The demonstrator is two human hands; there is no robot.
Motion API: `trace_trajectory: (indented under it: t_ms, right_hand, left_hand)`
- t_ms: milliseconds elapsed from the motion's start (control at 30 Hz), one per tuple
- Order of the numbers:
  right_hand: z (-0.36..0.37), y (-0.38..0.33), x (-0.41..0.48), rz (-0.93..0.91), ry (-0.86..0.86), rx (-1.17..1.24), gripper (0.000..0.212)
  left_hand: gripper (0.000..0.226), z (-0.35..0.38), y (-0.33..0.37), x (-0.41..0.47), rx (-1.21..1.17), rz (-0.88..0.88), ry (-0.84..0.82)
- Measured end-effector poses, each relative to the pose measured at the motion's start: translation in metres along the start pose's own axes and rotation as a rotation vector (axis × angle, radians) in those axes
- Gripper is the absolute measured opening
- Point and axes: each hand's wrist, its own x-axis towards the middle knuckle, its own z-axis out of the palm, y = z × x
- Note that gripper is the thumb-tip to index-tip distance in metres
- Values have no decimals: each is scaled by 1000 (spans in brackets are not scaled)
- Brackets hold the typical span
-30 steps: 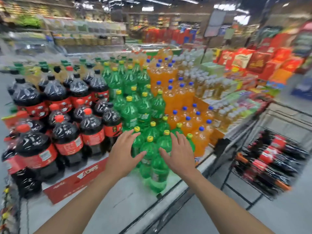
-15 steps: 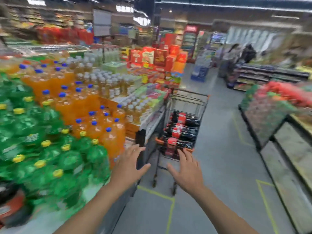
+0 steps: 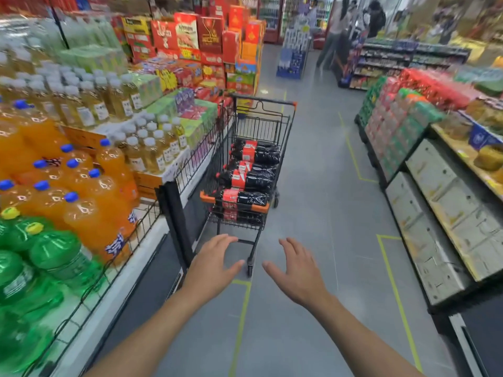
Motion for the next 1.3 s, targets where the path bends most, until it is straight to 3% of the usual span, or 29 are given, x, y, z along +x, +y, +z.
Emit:
trace_trajectory:
  t_ms: [167,533,833,967,1167,1300]
  right_hand:
    - [4,20,56,-15,-11,17,79]
    - [-12,23,242,-26,-30,-14,75]
    - [-11,37,386,1,-80,18,91]
    - [0,56,455,-33,-147,8,77]
    - [14,84,547,-129,-313,-84,83]
    - [30,89,594,-173,-414,-146,81]
  left_hand:
    - [55,16,-6,55,-23,-28,-22]
    - [56,16,-48,247,-68,-37,-55]
    - [56,26,-67,390,-68,-81,-83]
    - [53,42,-79,446,-79,-170,-105]
    - [54,60,-97,510,-210,-450,-92]
    - [67,76,-119,543,-322,-630,-102]
